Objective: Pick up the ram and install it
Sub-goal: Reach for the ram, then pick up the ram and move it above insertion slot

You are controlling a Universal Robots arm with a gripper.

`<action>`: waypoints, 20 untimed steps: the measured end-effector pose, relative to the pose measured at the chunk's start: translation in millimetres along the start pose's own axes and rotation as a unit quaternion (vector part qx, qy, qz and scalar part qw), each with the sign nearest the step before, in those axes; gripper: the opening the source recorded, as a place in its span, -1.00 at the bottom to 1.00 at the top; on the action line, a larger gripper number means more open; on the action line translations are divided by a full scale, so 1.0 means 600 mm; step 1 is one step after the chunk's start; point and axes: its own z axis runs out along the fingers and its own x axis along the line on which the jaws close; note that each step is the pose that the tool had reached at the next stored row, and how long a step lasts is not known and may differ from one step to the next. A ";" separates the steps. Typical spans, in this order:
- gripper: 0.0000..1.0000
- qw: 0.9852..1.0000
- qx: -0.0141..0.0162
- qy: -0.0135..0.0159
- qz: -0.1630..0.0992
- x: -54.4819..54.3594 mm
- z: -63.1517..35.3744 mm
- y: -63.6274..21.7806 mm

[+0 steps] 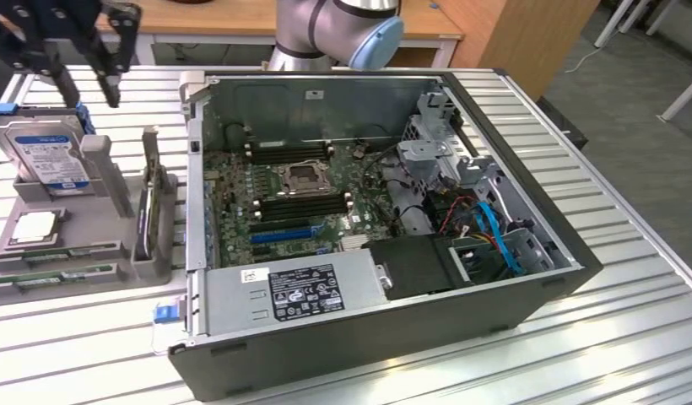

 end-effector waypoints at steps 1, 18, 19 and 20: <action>-0.13 1.000 0.000 0.000 0.000 0.007 0.001 -0.001; -0.13 1.000 0.000 0.000 0.000 0.100 0.005 -0.008; -0.13 1.000 0.000 0.000 0.000 0.100 0.005 -0.008; -0.13 1.000 0.000 0.000 0.000 0.100 0.005 -0.008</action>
